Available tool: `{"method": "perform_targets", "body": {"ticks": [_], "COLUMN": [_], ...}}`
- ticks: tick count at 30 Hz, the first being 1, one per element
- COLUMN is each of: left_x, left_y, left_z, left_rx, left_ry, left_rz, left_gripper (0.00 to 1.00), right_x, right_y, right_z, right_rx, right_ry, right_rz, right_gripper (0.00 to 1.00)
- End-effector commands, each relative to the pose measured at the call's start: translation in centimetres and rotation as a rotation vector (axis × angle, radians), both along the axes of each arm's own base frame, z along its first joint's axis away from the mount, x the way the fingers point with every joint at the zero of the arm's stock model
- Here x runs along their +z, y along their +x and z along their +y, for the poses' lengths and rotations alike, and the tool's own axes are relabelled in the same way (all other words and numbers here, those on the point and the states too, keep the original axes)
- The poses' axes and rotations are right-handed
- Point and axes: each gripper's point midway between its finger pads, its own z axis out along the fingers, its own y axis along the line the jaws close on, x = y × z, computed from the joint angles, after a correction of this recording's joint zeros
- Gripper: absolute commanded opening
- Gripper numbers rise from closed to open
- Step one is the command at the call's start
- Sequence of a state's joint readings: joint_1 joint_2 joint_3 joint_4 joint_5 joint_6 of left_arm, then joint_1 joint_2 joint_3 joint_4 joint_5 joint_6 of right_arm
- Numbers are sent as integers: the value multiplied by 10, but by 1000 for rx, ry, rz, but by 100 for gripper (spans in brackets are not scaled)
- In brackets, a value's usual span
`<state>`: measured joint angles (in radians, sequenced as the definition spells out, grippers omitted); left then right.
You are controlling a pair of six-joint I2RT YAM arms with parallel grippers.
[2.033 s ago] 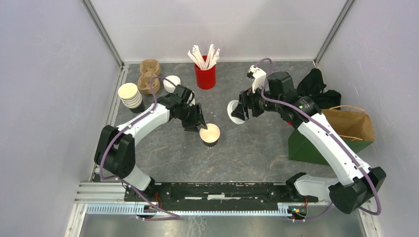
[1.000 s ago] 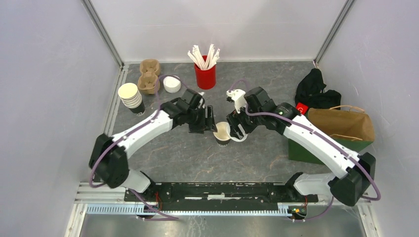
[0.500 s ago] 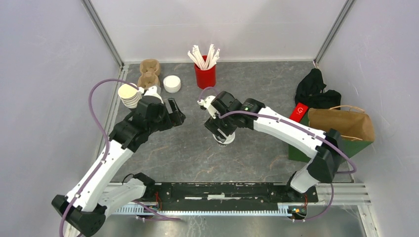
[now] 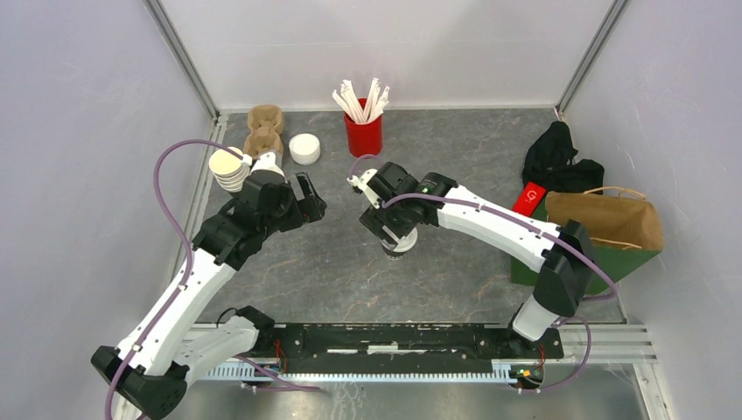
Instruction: Pack the takeout coffee
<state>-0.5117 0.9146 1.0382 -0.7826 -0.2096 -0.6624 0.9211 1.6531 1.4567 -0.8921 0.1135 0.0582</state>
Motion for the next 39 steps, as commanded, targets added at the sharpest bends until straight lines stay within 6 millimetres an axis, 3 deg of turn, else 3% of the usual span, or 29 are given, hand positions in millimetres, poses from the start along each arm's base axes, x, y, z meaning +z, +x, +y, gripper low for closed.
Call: {"method": "perform_targets", "body": {"ticks": [1, 15, 39], "left_x": [4, 1, -3], "left_y": [10, 17, 23], "left_z": [-3, -9, -15], "left_rx": [23, 3, -19], "left_ry": [-25, -18, -20], "left_rz": [-27, -18, -4], "left_gripper": [99, 100, 100], "right_x": [13, 10, -6], "right_y": [16, 25, 19], "right_z": [8, 12, 4], "right_rx": [-30, -28, -30], "right_ry": [41, 78, 70], "right_rz": [-52, -44, 4], "right_gripper": [83, 83, 84]}}
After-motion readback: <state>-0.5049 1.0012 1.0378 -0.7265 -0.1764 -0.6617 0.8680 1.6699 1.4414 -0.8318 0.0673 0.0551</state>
